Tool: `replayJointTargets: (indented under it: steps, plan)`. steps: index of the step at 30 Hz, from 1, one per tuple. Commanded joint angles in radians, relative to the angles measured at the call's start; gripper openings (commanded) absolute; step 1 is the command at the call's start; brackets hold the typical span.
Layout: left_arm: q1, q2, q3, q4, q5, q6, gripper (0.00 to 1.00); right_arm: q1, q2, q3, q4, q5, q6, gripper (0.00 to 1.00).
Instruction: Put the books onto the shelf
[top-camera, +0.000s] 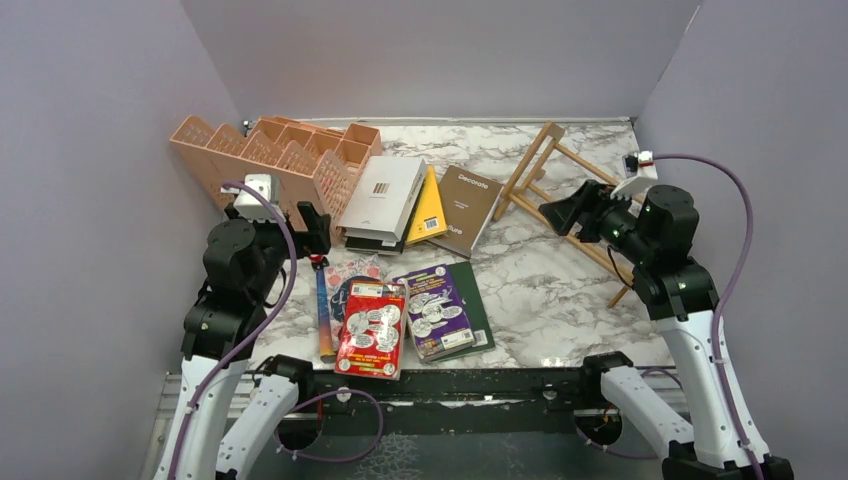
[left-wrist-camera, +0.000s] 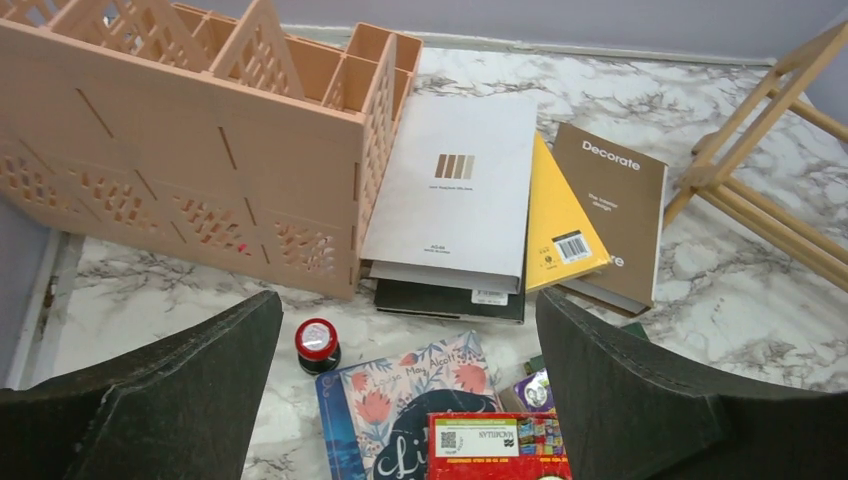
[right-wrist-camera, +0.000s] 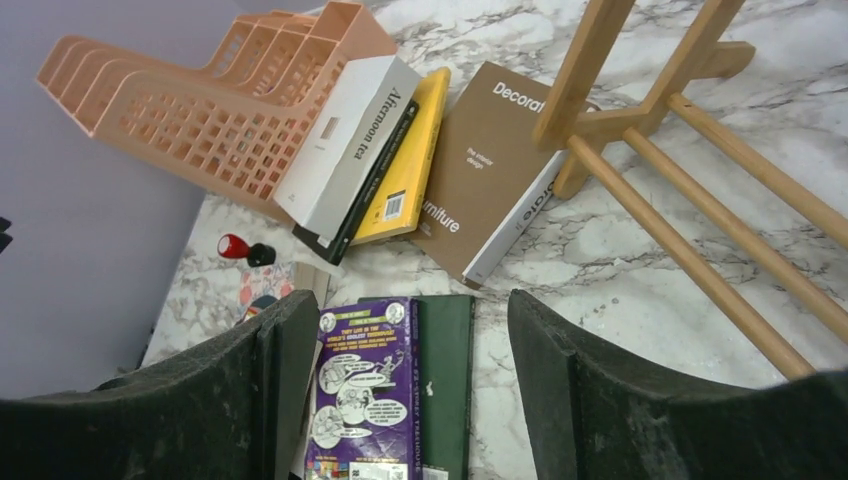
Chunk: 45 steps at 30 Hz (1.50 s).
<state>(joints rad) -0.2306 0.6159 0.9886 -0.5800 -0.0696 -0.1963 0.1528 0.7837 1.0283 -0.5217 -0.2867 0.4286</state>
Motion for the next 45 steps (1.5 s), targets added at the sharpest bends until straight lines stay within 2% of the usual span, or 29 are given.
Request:
replayJointTargets:
  steps: [1, 6, 9, 15, 18, 22, 26, 33, 37, 39, 43, 45]
  plan:
    - [0.011, -0.013, -0.017, 0.067, 0.124, -0.031, 0.98, -0.013, 0.003, -0.011, 0.050, -0.135, -0.004, 0.78]
    - [0.014, -0.028, -0.043, 0.129, 0.258, -0.054, 0.99, -0.017, 0.038, -0.022, 0.044, -0.246, -0.034, 0.83]
    - [0.014, -0.031, -0.058, 0.167, 0.347, -0.067, 0.99, -0.019, 0.059, -0.044, 0.104, -0.361, -0.055, 0.80]
    - [0.016, -0.014, -0.103, 0.234, 0.503, -0.089, 0.99, 0.002, 0.151, -0.077, 0.231, -0.485, 0.017, 0.75]
    - [0.016, -0.012, -0.133, 0.254, 0.507, -0.110, 0.99, 0.103, 0.213, -0.064, 0.248, -0.373, 0.042, 0.73]
    - [0.016, -0.024, -0.180, 0.283, 0.469, -0.158, 0.99, 0.331, 0.343, -0.003, 0.267, -0.140, 0.081, 0.73]
    - [0.015, -0.045, -0.242, 0.308, 0.447, -0.187, 0.99, 0.457, 0.512, 0.073, 0.338, -0.031, 0.137, 0.74]
    - [0.017, -0.086, -0.335, 0.317, 0.429, -0.217, 0.99, 0.517, 0.805, 0.230, 0.420, 0.128, 0.217, 0.75]
    - [0.016, -0.102, -0.368, 0.309, 0.423, -0.207, 0.99, 0.534, 0.957, 0.337, 0.416, 0.140, 0.221, 0.92]
    - [0.017, -0.100, -0.366, 0.307, 0.423, -0.202, 0.99, 0.546, 1.033, 0.410, 0.383, 0.145, 0.214, 0.96]
    - [0.017, -0.087, -0.363, 0.300, 0.412, -0.201, 0.99, 0.557, 1.118, 0.470, 0.369, 0.183, 0.243, 0.96]
    - [0.017, -0.086, -0.365, 0.295, 0.412, -0.204, 0.99, 0.558, 1.140, 0.475, 0.369, 0.215, 0.270, 0.93]
